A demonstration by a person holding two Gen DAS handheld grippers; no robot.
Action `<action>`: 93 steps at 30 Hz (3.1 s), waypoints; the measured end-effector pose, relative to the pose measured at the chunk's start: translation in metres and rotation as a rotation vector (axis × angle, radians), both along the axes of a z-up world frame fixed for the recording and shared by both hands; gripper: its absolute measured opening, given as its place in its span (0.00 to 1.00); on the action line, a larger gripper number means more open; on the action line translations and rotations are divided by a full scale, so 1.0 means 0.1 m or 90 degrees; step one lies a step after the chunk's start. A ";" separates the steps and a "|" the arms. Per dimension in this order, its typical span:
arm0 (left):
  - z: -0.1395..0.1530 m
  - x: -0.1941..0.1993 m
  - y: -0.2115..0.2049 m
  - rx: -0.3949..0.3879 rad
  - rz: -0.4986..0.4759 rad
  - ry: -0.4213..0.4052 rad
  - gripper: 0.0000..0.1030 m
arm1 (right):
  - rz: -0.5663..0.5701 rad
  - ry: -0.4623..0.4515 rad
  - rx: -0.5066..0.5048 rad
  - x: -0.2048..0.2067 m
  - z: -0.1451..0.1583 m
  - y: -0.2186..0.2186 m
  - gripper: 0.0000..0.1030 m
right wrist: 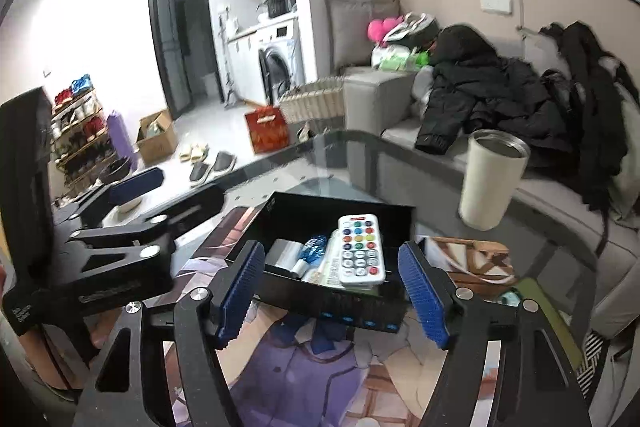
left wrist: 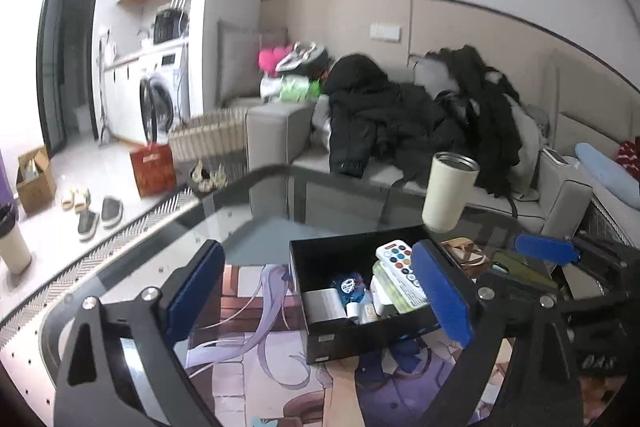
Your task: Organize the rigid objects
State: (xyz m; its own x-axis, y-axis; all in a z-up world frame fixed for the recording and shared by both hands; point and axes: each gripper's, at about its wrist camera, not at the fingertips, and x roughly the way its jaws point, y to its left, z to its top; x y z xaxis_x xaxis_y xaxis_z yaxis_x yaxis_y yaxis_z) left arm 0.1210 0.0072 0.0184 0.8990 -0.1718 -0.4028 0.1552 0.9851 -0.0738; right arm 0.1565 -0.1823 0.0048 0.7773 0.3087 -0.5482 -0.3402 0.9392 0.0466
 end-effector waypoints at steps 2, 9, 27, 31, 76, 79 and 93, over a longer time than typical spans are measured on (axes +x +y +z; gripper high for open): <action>0.00 -0.14 0.00 0.014 -0.003 -0.023 0.92 | -0.004 -0.024 -0.001 -0.12 0.02 -0.05 0.69; 0.01 -0.43 -0.04 0.034 0.006 -0.079 0.95 | -0.034 -0.067 0.004 -0.45 -0.04 -0.21 0.76; -0.25 -0.79 0.06 0.003 0.057 -0.077 1.00 | -0.113 -0.134 -0.053 -0.80 -0.35 -0.19 0.98; -0.27 -0.83 0.00 0.018 0.052 -0.088 1.00 | -0.115 -0.118 -0.059 -0.83 -0.44 -0.16 0.99; -0.24 -0.85 -0.08 0.010 0.045 -0.068 1.00 | -0.096 -0.114 -0.084 -0.81 -0.53 -0.04 0.99; -0.25 -0.85 -0.07 0.011 0.049 -0.064 1.00 | -0.095 -0.113 -0.082 -0.80 -0.54 -0.02 0.99; -0.32 -0.80 -0.07 0.009 0.053 -0.044 1.00 | -0.125 -0.120 -0.071 -0.79 -0.50 -0.08 0.99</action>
